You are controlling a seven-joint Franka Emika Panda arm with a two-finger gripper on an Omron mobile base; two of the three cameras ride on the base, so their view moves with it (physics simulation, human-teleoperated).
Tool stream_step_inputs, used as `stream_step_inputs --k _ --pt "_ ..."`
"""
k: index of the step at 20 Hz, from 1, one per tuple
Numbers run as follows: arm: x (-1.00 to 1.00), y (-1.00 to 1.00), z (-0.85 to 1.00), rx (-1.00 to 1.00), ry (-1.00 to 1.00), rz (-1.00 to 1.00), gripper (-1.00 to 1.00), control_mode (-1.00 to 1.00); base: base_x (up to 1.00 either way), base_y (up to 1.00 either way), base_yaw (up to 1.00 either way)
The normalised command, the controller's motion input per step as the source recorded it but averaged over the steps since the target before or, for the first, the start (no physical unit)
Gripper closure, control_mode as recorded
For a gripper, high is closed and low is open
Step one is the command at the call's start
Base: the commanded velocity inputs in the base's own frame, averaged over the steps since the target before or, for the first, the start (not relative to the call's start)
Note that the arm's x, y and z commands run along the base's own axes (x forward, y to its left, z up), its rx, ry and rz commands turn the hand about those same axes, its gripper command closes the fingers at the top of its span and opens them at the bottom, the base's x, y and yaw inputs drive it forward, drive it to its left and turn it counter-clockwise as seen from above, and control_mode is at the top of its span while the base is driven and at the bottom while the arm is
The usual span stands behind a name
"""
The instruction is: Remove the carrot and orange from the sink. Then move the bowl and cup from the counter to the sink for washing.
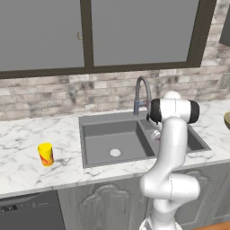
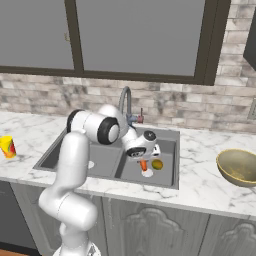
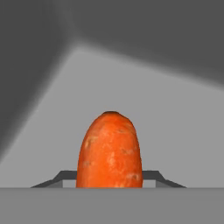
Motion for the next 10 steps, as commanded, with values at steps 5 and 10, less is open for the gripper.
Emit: stream_step_inputs --k 5,10 --pt "-0.18 -0.16 0.5 0.13 0.0 0.01 1.0 -1.0 0.0 0.0 0.0" --pt "-0.23 -0.16 0.51 0.12 0.0 0.04 1.0 -1.0 0.0 0.0 0.0"
